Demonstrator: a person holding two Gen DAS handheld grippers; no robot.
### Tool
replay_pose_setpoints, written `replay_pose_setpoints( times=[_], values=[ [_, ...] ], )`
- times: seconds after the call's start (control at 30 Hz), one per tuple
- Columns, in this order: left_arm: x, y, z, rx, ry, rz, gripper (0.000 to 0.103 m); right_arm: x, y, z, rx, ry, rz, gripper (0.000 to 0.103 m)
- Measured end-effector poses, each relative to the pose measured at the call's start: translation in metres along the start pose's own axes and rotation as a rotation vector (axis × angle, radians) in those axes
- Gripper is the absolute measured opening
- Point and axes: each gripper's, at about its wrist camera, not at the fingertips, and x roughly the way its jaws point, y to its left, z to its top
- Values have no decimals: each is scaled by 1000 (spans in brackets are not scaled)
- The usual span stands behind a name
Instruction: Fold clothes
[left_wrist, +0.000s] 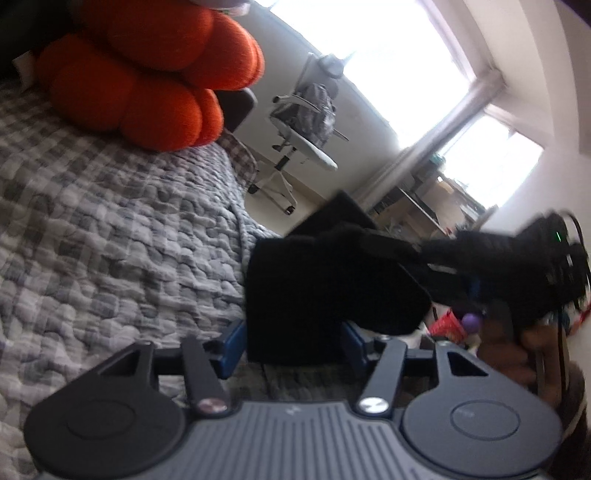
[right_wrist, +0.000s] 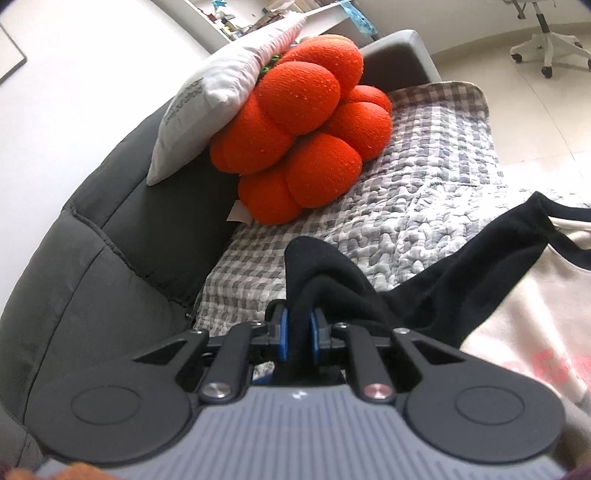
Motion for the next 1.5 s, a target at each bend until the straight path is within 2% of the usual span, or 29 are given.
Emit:
replay_pose_setpoints(
  times=[0.17, 0.43, 0.53, 0.7, 1.07, 1.17, 1.27, 1.5],
  values=[
    [8, -6, -3, 51, -19, 7, 57, 14, -6, 8, 40, 14, -6, 15],
    [24, -7, -6, 79, -51, 116, 55, 26, -10, 13, 77, 27, 1, 15],
    [28, 0, -5, 44, -59, 152, 42, 27, -10, 13, 81, 33, 7, 15],
    [27, 11, -3, -26, -84, 191, 5, 30, -12, 15, 98, 44, 18, 15],
    [-25, 10, 11, -94, -303, 377, 4, 36, -2, 16, 78, 78, 32, 24],
    [-43, 10, 13, -106, -356, 441, 4, 37, -1, 16, 66, 76, 32, 44],
    [-57, 8, 15, -112, -394, 503, 4, 37, 1, 15, 49, 74, 23, 44],
    [-62, 12, 17, -108, -356, 661, 4, 44, 3, 5, -10, 105, -15, 44]
  ],
)
